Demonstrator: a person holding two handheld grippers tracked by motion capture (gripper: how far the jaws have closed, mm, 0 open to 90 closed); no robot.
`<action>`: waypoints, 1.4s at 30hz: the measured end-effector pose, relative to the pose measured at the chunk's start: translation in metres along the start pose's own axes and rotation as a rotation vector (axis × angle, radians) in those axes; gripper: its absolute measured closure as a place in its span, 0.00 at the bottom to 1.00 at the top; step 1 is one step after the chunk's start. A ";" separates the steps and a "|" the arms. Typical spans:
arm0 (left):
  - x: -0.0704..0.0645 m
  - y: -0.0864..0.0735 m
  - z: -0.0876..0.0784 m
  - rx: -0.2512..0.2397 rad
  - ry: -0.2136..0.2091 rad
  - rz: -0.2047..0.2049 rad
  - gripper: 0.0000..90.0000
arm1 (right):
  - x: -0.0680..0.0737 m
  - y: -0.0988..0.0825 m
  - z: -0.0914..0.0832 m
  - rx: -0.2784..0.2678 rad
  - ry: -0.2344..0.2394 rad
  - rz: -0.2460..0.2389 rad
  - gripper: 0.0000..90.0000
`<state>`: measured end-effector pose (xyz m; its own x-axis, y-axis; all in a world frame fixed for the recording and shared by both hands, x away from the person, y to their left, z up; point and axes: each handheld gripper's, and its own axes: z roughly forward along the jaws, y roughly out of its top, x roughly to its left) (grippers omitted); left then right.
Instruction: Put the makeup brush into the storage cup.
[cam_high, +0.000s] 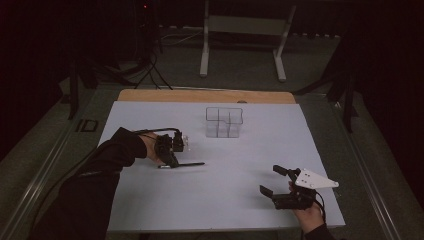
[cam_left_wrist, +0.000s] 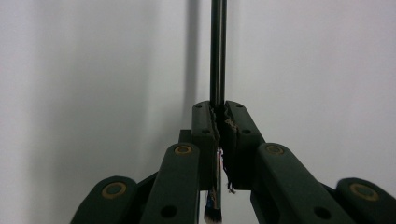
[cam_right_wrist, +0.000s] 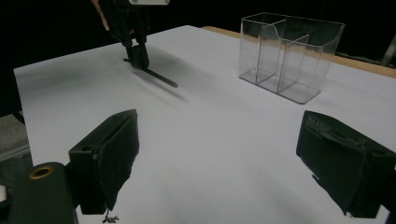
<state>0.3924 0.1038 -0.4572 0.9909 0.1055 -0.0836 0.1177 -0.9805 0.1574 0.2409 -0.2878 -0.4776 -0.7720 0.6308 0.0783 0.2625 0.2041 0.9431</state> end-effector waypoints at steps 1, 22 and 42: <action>-0.002 0.001 0.000 -0.001 -0.004 0.004 0.94 | 0.000 0.000 0.000 0.000 0.000 -0.001 0.15; -0.024 0.029 -0.006 -0.097 -0.009 0.049 0.94 | 0.005 0.007 0.000 0.009 0.013 -0.077 0.16; -0.030 0.060 0.003 -0.076 -0.038 0.014 0.94 | 0.021 0.080 -0.005 0.014 -0.103 -0.261 0.14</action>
<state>0.3699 0.0411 -0.4486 0.9895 0.0842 -0.1176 0.1098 -0.9664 0.2324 0.2422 -0.2619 -0.3988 -0.7516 0.6283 -0.2010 0.0706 0.3796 0.9224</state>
